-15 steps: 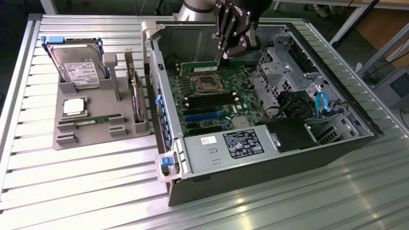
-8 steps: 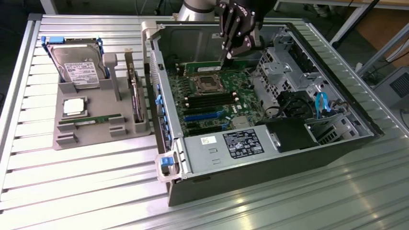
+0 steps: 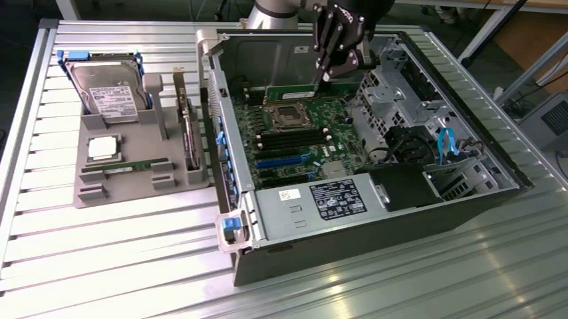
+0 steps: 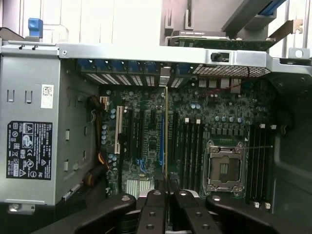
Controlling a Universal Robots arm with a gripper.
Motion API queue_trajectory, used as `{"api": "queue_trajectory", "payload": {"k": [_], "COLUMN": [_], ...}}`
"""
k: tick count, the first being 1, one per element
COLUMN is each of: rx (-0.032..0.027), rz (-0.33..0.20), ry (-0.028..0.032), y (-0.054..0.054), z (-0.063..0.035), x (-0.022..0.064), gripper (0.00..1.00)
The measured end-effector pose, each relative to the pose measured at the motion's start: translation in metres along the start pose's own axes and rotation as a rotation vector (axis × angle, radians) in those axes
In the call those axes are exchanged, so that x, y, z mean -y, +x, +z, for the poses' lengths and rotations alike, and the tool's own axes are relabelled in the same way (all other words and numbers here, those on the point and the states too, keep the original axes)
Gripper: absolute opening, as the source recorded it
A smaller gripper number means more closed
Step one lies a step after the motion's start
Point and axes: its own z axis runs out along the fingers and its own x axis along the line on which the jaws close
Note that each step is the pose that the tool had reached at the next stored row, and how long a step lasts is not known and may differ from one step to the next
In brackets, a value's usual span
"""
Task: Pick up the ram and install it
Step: 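Pick up the ram and move it above insertion slot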
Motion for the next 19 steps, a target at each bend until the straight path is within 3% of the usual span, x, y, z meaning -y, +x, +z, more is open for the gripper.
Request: {"api": "queue_trajectory", "payload": {"k": [3, 19], "rx": [0.0001, 0.0002], "rz": [0.0, 0.0], "ry": [-0.0011, -0.0048], "y": [0.0, 0.002], "z": [-0.0002, -0.001], "x": [0.007, 0.0273], "gripper": [0.12, 0.12]}}
